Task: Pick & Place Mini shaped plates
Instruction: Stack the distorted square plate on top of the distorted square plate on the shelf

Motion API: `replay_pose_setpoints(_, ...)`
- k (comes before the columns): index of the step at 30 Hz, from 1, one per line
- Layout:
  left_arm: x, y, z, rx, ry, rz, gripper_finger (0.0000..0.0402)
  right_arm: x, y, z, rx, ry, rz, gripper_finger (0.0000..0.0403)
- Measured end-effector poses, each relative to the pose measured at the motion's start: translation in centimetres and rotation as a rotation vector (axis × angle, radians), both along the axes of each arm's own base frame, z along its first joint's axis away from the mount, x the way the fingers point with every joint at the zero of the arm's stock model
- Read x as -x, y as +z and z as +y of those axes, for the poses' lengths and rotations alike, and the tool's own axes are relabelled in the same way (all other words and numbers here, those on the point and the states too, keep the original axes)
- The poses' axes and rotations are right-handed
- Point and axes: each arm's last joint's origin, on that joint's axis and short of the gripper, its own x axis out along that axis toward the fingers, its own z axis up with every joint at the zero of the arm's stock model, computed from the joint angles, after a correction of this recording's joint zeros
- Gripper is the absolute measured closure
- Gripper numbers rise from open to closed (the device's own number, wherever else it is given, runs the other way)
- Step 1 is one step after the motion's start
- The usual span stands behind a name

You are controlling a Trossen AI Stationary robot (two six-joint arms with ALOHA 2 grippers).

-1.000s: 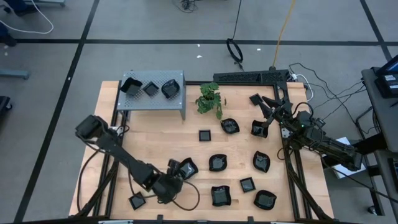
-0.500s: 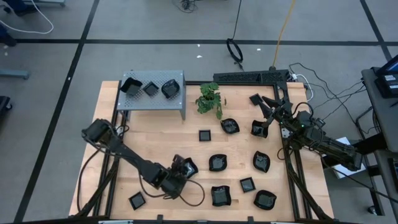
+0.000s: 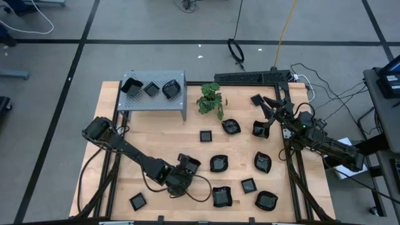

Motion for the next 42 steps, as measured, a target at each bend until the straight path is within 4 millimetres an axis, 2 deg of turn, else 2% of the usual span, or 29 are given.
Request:
replay_pose_setpoints(5,-0.8,3.9,1.3,0.049,0.055,-0.107,0.0397,0.0,0.0,0.0,0.001,0.0,-0.003,0.025)
replay_pose_setpoints(11,-0.9,8.5,5.7,0.098,0.456,-0.344,0.0394,0.0,-0.1,0.0,-0.003,0.0,0.007,0.025)
replay_pose_setpoints(17,0.7,12.3,10.6,0.002,0.696,-0.476,0.0392,-0.1,-0.1,-0.1,-0.005,0.0,0.011,0.025)
replay_pose_setpoints(22,3.4,15.1,15.4,-0.049,0.903,-0.527,0.0397,-0.1,-0.1,-0.1,-0.008,0.0,0.016,0.025)
replay_pose_setpoints(26,6.0,16.3,18.9,-0.075,1.073,-0.511,0.0395,-0.1,-0.1,-0.1,-0.008,0.0,0.016,0.025)
replay_pose_setpoints(32,9.5,16.6,23.6,-0.121,1.358,-0.446,0.0393,-0.1,-0.1,-0.1,-0.008,0.0,0.016,0.025)
replay_pose_setpoints(37,11.8,16.3,26.4,-0.165,1.522,-0.35,0.0397,-0.1,-0.1,-0.1,-0.008,0.0,0.016,0.025)
replay_pose_setpoints(42,13.1,16.1,28.2,-0.166,1.595,-0.272,0.0388,-0.1,-0.1,-0.1,-0.008,0.0,0.016,0.025)
